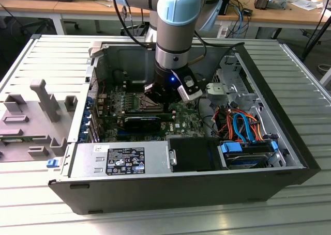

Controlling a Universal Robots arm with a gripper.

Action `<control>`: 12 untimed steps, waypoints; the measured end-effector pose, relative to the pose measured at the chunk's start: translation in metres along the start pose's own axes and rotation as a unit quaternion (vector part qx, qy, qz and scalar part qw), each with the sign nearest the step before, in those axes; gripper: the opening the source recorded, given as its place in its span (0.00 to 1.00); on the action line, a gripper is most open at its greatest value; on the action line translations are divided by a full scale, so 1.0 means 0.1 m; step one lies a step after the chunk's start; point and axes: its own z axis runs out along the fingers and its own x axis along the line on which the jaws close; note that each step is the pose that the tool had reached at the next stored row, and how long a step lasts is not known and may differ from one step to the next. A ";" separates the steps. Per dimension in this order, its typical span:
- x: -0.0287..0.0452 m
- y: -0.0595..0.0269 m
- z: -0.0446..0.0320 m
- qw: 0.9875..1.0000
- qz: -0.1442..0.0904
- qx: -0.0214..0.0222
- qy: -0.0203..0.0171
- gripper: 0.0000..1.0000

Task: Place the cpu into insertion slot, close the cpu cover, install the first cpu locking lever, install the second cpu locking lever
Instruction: 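Install the second cpu locking lever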

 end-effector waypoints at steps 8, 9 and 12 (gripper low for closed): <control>0.030 0.019 -0.010 1.000 -0.001 -0.003 0.000 0.11; 0.052 0.019 -0.008 1.000 -0.001 -0.004 0.000 0.11; 0.093 0.016 0.003 1.000 -0.001 -0.007 0.000 0.11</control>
